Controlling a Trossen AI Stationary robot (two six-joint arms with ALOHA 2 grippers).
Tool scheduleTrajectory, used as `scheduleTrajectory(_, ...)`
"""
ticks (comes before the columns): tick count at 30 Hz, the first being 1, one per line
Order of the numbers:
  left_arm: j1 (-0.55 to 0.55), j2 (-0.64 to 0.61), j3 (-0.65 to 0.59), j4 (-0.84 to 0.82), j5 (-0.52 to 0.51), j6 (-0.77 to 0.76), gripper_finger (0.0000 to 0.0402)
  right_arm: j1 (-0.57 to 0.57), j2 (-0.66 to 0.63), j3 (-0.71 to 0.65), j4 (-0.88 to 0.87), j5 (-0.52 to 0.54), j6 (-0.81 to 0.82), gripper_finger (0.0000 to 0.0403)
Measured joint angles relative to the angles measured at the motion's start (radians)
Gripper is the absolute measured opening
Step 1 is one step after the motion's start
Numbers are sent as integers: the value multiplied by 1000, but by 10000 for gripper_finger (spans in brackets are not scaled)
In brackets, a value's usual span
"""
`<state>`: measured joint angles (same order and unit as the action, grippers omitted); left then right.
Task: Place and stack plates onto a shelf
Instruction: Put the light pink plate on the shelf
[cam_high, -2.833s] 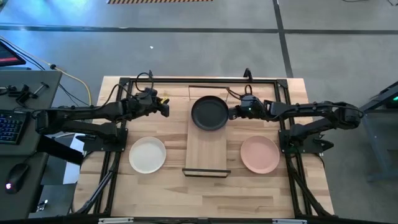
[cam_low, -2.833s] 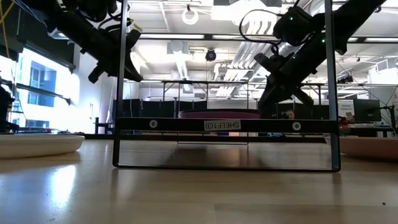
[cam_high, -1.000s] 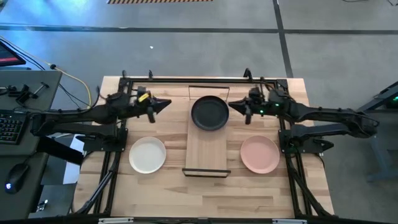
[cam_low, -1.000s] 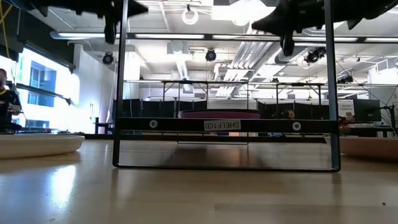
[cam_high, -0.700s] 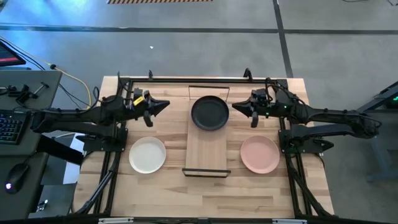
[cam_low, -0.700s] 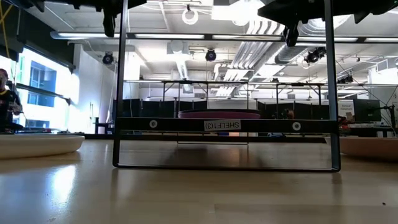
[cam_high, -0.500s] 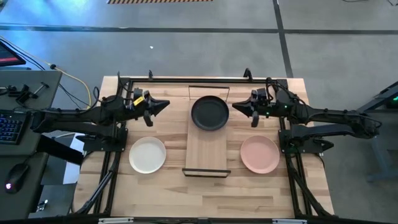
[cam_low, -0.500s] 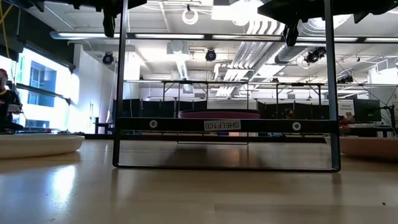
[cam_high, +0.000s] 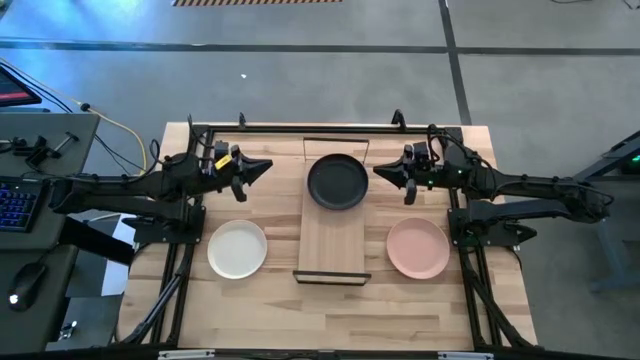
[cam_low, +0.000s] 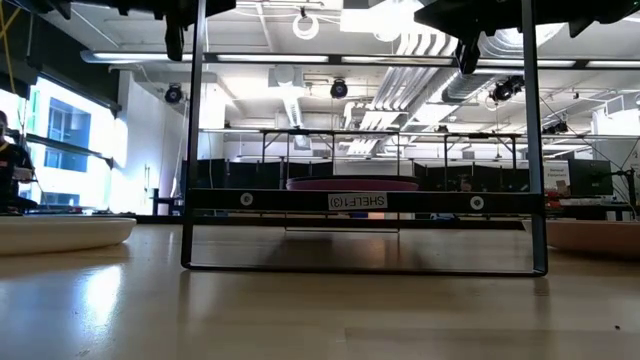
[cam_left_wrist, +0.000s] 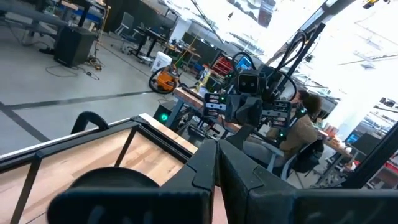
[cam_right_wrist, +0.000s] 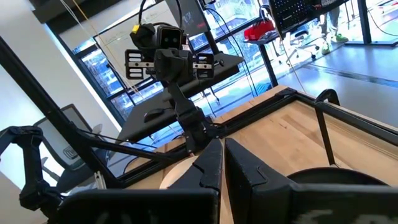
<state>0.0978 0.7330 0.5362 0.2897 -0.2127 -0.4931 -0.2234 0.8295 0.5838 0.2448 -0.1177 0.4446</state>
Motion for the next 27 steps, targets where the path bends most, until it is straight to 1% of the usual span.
scheduleTrajectory(8,0,0,0,0,-4,16,17,0,0,0,-38,-3,10,0)
scheduleTrajectory(10,0,0,0,0,-4,16,17,0,5,0,-115,17,52,1)
scheduleTrajectory(13,0,0,0,0,-4,16,17,0,11,0,-350,37,117,19)
scheduleTrajectory(16,0,0,0,0,-4,16,17,0,9,18,-603,27,168,60)
scheduleTrajectory(20,0,0,0,-2,-4,10,17,0,14,39,-908,-58,193,131)
scheduleTrajectory(22,0,0,0,-2,-4,16,17,0,31,27,-1063,-68,192,166)
scheduleTrajectory(24,0,0,0,-1,-4,16,17,0,49,10,-1162,-68,160,198)
scheduleTrajectory(27,0,0,0,-1,-6,16,17,0,79,-14,-1203,-69,129,234)
